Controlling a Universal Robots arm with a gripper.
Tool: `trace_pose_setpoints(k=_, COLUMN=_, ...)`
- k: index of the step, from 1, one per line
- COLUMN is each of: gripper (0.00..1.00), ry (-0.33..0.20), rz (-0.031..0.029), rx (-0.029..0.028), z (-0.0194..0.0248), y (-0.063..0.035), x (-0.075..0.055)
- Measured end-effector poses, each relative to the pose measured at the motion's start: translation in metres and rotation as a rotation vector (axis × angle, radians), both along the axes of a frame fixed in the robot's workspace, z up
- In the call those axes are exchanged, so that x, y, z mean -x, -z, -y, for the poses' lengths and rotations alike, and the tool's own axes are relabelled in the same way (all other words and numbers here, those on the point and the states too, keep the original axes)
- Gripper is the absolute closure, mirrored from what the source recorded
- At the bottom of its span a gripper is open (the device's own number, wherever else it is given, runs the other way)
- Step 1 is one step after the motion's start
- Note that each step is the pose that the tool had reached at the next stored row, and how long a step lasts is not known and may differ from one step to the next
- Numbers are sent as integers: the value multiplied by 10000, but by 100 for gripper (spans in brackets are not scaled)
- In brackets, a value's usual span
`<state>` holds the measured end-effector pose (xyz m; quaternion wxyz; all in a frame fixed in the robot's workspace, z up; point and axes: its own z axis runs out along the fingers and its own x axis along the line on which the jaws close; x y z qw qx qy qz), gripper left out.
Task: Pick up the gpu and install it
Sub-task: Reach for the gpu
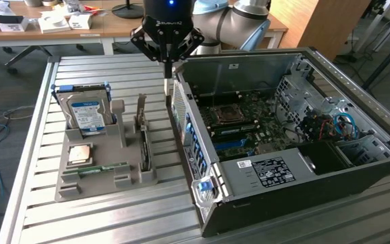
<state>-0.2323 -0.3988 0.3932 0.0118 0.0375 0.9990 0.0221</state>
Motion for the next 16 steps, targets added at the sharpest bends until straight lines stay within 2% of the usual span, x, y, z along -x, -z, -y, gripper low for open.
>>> trace_pose_setpoints(k=16, gripper=89, ry=0, rz=-1, rx=0, z=0, y=1, x=246)
